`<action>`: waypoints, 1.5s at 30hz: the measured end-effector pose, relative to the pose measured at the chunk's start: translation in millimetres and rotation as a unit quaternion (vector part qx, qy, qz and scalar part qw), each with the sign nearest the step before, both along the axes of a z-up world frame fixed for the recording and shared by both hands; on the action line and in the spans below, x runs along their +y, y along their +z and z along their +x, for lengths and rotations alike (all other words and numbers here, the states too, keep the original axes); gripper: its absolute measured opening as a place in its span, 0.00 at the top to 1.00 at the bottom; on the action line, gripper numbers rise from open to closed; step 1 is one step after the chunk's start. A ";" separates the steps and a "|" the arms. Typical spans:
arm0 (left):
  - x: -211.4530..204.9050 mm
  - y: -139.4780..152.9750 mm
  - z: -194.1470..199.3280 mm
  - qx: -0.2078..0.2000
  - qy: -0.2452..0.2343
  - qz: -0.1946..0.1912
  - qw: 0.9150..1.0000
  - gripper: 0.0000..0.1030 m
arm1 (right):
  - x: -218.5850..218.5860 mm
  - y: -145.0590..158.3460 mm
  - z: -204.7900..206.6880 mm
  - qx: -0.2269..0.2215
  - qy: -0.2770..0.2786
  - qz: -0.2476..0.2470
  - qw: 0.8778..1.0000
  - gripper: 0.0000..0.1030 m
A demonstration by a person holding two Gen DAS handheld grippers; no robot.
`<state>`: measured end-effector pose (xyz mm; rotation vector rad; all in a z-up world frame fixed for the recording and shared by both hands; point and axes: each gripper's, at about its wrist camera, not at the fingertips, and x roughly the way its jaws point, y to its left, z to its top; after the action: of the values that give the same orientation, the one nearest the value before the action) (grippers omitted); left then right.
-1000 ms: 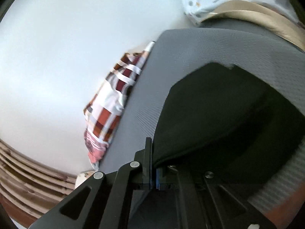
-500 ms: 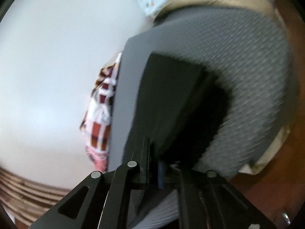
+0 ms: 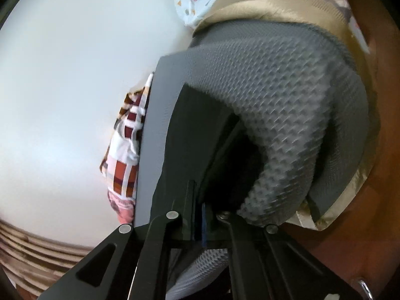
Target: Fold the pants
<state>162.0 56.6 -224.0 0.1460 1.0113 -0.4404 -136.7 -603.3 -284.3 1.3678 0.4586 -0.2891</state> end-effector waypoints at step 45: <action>163.9 12.7 -5.5 0.004 0.187 -0.123 0.975 0.26 | 12.5 20.5 2.0 0.027 0.013 -0.044 0.999 0.59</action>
<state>156.4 220.5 -211.2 -0.2668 0.9575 -0.2187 -134.7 -590.8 -263.8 1.2692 0.5027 -0.3221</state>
